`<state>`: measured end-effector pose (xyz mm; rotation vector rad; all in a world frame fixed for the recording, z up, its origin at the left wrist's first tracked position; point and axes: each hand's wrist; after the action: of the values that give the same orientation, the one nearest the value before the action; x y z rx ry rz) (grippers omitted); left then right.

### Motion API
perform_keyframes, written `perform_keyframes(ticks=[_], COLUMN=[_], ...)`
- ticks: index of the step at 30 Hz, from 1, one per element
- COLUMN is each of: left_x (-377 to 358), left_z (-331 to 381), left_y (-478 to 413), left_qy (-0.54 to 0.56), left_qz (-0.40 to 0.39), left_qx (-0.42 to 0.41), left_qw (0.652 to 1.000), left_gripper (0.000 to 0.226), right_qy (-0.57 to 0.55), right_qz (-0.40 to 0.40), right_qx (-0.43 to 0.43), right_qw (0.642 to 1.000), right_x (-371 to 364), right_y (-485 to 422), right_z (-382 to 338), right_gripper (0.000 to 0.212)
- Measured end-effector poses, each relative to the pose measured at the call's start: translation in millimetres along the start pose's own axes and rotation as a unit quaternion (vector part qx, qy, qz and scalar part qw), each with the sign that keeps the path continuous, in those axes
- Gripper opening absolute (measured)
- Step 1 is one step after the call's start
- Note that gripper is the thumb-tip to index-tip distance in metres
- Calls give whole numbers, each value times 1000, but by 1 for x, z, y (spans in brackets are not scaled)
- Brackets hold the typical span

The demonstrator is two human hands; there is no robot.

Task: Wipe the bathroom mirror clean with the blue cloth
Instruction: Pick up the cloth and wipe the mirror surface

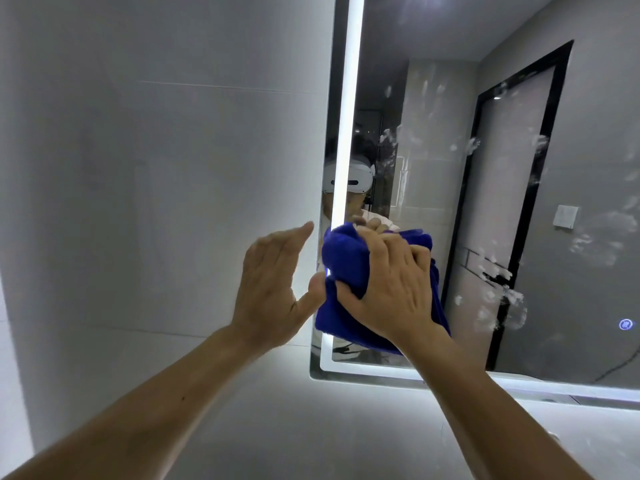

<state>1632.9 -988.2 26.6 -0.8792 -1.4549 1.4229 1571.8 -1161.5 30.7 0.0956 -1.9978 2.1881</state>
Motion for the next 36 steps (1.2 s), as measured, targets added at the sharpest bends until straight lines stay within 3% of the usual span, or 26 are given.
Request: perform_keyframes(ticks=[4,7,11,14,17,21,24,26,28,29,34,36], left_x=[3,-5,-9,-13,-17,-18,-18,-15,-12,-11,-4,-2], left_z=[18,22,28,36,44,53,55,56,57,57,58,59], left_y=[-18,-21,-20,-19,-17,-16,-18,-20,-21,-21,-21,-23], left_qy=[92,124,213,234,261,296,325,335,346,349,362,341], left_qz=[-79,-137,-148,-170,-163,-125,-117,-119,-129,-132,-109,-111], left_qx=[139,231,283,295,322,352,392,396,386,382,390,373], left_qw=[983,955,923,911,896,879,853,847,845,845,840,856], left_gripper=[39,29,18,8,12,11,6,8,10,11,15,16], right_qy=[-18,-17,-21,-25,-44,-71,-111,-253,-416,-457,-538,-557], right_qz=[68,89,80,49,-13,-107,-179,-243,-295,-308,-322,-298], right_qx=[43,30,25,11,-25,-68,-122,-248,-370,-404,-471,-507], right_qw=[997,995,996,998,999,989,970,903,776,730,621,587], right_x=[2,7,16,24,35,53,64,70,75,77,85,86], right_y=[17,20,22,30,36,35,28,23,20,19,18,16], right_z=[-1,0,4,3,5,15,25,28,28,28,27,26], right_gripper=[55,62,67,64,60,77,74,68,64,62,45,34])
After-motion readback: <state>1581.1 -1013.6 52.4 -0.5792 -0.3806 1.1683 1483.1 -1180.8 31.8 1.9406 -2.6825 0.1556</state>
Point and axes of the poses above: each hand's wrist, its own y-axis away from the middle knuckle, its own x-axis out of the back of the hand, z = x × y, and after that the axes turned 8 degrees about z, right-handed
